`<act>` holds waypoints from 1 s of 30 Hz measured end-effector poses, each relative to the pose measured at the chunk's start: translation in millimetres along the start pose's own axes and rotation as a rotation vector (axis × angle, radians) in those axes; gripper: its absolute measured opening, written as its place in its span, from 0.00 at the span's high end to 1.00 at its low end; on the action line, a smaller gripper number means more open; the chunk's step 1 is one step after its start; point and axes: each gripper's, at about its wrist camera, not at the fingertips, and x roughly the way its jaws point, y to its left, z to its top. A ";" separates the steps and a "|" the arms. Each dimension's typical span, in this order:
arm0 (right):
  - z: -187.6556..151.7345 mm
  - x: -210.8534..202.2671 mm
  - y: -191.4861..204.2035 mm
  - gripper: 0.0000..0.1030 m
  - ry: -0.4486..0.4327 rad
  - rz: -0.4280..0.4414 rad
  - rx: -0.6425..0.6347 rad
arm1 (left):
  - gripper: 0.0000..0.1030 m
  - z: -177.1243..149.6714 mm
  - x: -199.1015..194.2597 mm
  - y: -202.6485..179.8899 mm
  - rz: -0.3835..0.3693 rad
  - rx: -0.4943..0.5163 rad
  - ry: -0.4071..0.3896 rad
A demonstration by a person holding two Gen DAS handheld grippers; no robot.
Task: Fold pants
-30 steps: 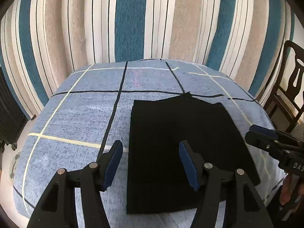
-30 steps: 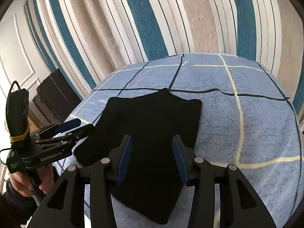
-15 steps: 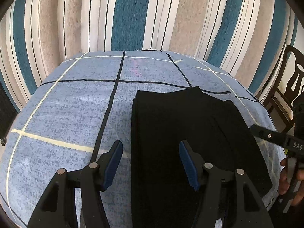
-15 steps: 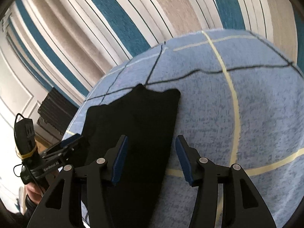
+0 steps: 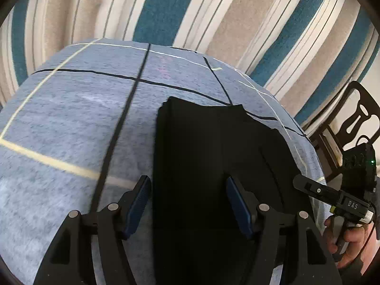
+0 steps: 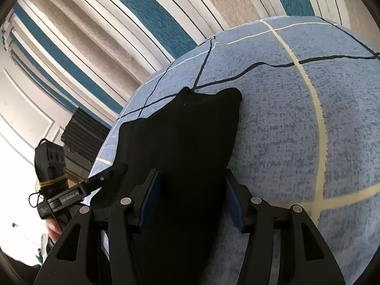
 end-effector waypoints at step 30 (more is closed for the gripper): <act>65.2 15.5 86.9 0.85 -0.090 0.113 -0.141 | 0.76 87.7 -61.7 11.7 0.010 0.112 -0.142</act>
